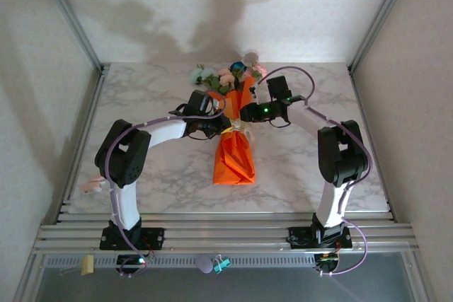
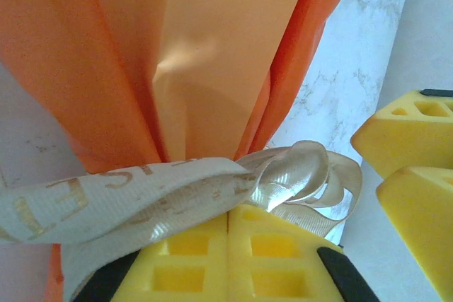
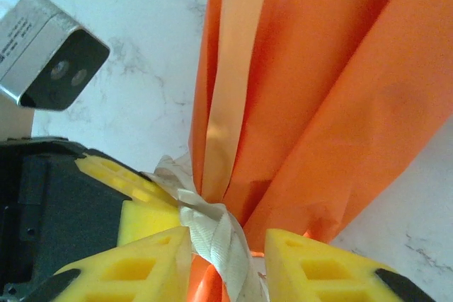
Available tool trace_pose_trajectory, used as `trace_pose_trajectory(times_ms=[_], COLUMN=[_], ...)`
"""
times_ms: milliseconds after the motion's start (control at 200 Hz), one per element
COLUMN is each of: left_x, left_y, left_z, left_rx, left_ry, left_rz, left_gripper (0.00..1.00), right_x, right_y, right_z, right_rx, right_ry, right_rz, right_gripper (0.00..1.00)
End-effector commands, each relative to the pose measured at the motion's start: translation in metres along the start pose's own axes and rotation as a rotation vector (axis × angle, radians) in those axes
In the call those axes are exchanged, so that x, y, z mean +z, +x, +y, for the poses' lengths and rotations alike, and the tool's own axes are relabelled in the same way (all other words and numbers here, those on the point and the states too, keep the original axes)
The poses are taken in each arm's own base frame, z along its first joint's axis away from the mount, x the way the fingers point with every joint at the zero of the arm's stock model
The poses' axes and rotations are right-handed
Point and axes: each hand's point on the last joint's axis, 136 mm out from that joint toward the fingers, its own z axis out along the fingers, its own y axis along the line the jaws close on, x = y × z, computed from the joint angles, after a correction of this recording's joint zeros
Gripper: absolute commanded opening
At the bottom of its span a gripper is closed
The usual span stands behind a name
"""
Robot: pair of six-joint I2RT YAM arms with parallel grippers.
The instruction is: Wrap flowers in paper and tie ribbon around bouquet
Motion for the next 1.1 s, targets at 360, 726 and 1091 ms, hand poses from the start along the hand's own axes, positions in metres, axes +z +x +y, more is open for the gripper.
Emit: trace_pose_trajectory(times_ms=[360, 726, 1091], left_x=[-0.008, -0.008, -0.005], left_y=[-0.005, -0.004, -0.004], left_z=[-0.009, -0.009, -0.008], left_rx=[0.006, 0.009, 0.009], left_ry=[0.020, 0.016, 0.015], left_rz=[-0.015, -0.010, -0.008], left_gripper=[0.00, 0.00, 0.00], right_x=[-0.028, 0.008, 0.005], right_y=[0.007, 0.031, 0.042], right_z=[-0.059, -0.047, -0.009], right_rx=[0.182, 0.155, 0.103], right_ry=[0.262, 0.100, 0.050], right_rz=[-0.130, 0.005, 0.028], right_gripper=[0.12, 0.20, 0.29])
